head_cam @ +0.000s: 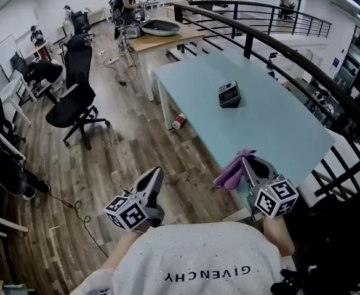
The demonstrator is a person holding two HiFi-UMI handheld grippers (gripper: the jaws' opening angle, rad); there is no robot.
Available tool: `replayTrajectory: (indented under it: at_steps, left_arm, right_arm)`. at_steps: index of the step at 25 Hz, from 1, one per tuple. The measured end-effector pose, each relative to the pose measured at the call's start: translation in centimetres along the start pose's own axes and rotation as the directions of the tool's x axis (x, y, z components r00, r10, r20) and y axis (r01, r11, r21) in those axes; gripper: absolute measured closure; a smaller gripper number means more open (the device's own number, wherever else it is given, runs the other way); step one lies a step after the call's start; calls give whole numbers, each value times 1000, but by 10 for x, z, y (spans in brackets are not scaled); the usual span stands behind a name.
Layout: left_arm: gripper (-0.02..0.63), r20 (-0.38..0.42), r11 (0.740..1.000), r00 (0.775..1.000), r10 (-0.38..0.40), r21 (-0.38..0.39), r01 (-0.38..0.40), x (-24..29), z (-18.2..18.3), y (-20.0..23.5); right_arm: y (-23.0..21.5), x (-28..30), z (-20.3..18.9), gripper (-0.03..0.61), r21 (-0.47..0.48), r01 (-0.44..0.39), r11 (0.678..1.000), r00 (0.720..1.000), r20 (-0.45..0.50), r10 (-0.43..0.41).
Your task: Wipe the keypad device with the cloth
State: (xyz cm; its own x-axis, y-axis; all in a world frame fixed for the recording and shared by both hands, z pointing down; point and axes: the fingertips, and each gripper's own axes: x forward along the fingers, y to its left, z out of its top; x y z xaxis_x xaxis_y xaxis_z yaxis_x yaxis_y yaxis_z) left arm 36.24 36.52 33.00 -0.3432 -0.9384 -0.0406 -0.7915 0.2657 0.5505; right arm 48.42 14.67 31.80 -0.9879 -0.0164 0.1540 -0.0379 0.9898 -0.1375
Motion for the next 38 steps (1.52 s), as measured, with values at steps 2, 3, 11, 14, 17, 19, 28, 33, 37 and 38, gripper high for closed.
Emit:
replayTrajectory:
  at_steps: [2, 3, 11, 14, 17, 19, 28, 33, 37, 38]
  left_arm:
    - [614, -16, 1000, 1000, 6, -16, -6, 7, -6, 3]
    - [614, -26, 1000, 1000, 13, -19, -14, 10, -9, 6]
    - [614, -89, 998, 995, 38, -44, -42, 55, -17, 37]
    - [614, -97, 999, 995, 22, -39, -26, 79, -12, 50]
    - [614, -101, 998, 995, 7, -56, -13, 102, -5, 66]
    - [614, -108, 998, 994, -3, -61, -3, 118, 1, 78]
    - [614, -150, 996, 988, -47, -88, 34, 194, 55, 157]
    - [614, -157, 994, 984, -86, -87, 72, 250, 99, 199]
    - [614, -168, 990, 979, -118, -92, 103, 288, 121, 230]
    - [614, -170, 990, 977, -126, -90, 112, 296, 125, 239]
  right_arm:
    - [-7, 8, -5, 552, 29, -12, 1000, 1000, -16, 13]
    - [-9, 12, -5, 552, 34, -19, 999, 1000, -21, 20]
    - [-40, 42, -15, 552, 39, -2, 999, 998, -63, 5]
    - [-56, 60, -13, 552, 60, 19, 998, 998, -54, -15]
    - [-68, 81, -11, 552, 63, 36, 997, 998, -56, -33]
    - [-76, 98, -10, 552, 69, 49, 996, 997, -63, -44]
    - [-110, 197, 19, 552, 111, 124, 986, 992, -49, -120]
    - [-130, 253, 43, 552, 126, 176, 976, 984, -47, -172]
    - [-142, 292, 55, 552, 46, 227, 973, 972, -64, -224]
    - [-145, 302, 57, 551, 38, 238, 971, 970, -64, -235]
